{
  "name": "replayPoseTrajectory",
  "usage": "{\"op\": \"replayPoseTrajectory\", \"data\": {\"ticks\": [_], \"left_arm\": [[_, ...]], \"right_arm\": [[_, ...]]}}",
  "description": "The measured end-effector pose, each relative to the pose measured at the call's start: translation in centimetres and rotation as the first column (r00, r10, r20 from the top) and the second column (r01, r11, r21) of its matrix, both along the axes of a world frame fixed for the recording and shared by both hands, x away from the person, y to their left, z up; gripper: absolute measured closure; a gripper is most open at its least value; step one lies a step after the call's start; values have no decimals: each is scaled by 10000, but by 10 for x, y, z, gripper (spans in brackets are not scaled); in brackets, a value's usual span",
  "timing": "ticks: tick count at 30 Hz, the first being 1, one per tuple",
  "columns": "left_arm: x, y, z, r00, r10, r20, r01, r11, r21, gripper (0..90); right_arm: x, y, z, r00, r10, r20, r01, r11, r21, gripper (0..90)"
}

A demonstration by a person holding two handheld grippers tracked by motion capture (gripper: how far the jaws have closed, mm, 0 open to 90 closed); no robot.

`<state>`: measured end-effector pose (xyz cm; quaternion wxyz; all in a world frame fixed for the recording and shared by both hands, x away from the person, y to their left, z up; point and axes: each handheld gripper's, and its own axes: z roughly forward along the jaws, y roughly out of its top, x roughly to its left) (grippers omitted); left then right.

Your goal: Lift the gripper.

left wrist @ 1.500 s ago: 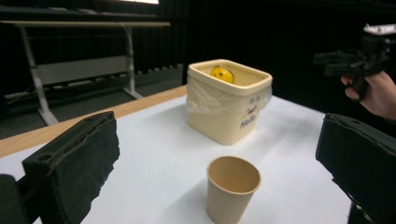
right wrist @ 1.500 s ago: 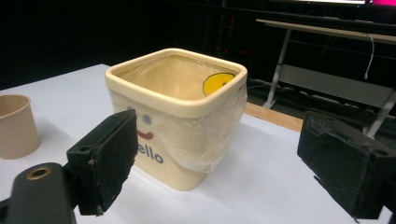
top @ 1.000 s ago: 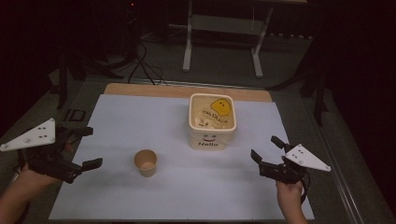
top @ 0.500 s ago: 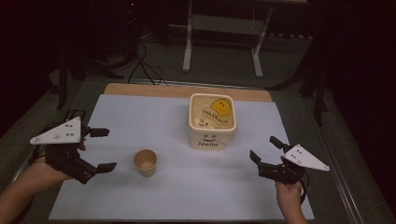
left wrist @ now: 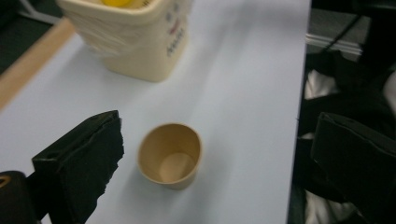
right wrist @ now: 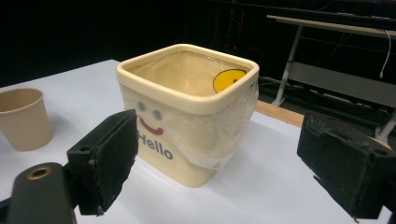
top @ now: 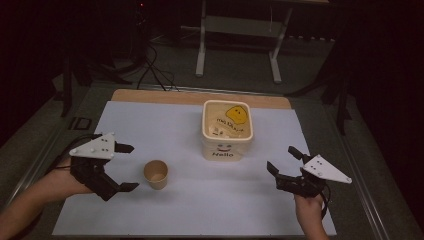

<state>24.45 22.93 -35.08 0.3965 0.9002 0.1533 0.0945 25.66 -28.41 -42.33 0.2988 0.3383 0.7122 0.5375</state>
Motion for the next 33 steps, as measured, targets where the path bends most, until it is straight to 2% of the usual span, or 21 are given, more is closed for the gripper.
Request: {"op": "replayPoseTrajectory", "data": {"ticks": [5,8,13,16,17,18,24,28,32,33], "left_arm": [[4,-9,-6,9994,-235,-256,251,9976,643,31],[5,-15,-9,9979,-484,-438,530,9924,1108,39],[8,-25,-11,9951,-740,-662,832,9854,1487,52],[11,-31,-12,9929,-904,-767,1030,9783,1799,60],[11,-34,-13,9933,-921,-705,1043,9750,1959,62],[12,-36,-14,9911,-1032,-847,1187,9714,2056,63],[15,-50,-20,9853,-1335,-1067,1576,9514,2646,102],[18,-56,-25,9838,-1343,-1183,1635,9434,2884,153],[19,-62,-32,9853,-1192,-1222,1544,9276,3400,221],[20,-64,-34,9866,-1102,-1203,1471,9199,3635,255]], "right_arm": [[0,0,0,10000,36,-37,-36,10000,-22,124],[0,0,0,10000,35,-51,-35,10000,-20,124],[1,0,0,10000,43,-67,-43,10000,-4,124],[1,0,0,10000,62,-78,-62,10000,6,124],[1,0,-1,10000,50,-85,-50,10000,1,124],[1,0,-1,9999,69,-94,-69,10000,-1,125],[1,0,-1,9999,91,-117,-92,10000,-15,124],[1,0,-1,9999,87,-133,-87,10000,-6,124],[1,0,-1,9999,99,-111,-99,10000,1,124],[1,0,-1,9999,90,-107,-90,10000,-2,125]]}}
